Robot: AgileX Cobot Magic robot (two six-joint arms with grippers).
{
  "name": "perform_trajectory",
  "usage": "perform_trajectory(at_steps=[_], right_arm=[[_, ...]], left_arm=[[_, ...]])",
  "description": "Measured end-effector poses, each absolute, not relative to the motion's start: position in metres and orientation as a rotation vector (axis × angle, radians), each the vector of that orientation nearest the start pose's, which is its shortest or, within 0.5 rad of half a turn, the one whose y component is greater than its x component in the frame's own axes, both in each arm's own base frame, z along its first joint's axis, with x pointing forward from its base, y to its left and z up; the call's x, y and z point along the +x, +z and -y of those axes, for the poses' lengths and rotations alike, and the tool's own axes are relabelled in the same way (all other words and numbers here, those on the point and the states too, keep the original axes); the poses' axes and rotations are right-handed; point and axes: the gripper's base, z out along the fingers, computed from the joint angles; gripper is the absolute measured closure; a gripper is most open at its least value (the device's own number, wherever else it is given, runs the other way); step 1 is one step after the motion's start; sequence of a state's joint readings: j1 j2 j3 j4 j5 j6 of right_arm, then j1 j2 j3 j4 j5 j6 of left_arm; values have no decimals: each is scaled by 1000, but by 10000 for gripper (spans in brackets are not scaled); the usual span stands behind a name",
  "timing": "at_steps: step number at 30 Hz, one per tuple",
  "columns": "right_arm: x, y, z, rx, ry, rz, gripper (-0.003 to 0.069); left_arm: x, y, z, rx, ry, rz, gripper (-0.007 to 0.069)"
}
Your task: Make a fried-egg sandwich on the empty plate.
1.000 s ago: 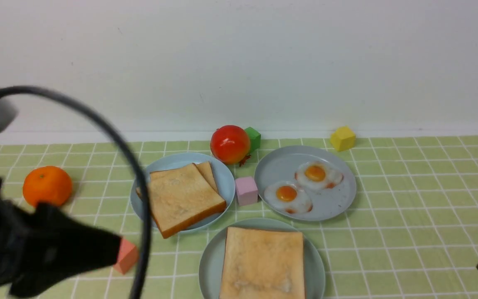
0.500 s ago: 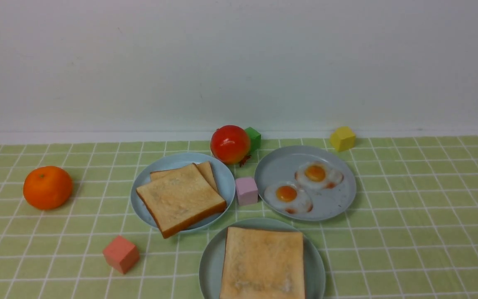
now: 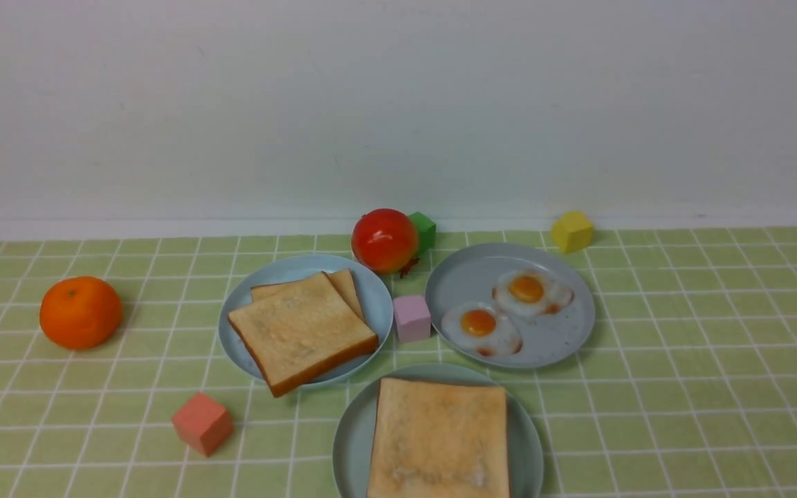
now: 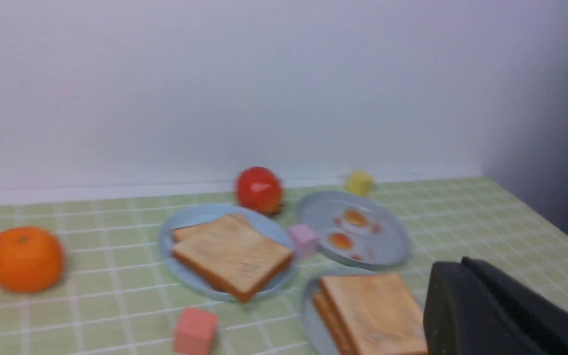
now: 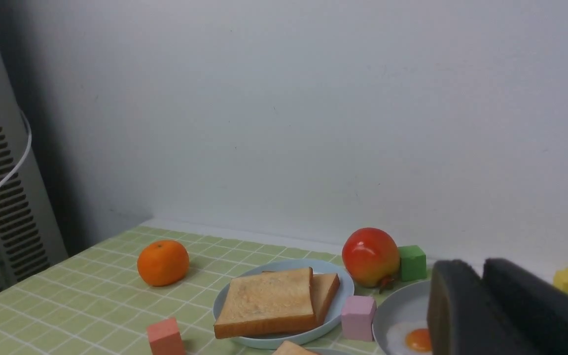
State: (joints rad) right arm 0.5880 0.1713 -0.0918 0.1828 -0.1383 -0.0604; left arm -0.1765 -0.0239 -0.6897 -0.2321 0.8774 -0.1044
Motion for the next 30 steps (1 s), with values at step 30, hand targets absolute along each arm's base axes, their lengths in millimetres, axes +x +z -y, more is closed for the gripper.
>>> perform_trajectory(at_steps=[30], right_arm=[[59,246,-36,-316,564,-1415,527]], left_arm=[[52,170,1,-70,-67,-1882,637]])
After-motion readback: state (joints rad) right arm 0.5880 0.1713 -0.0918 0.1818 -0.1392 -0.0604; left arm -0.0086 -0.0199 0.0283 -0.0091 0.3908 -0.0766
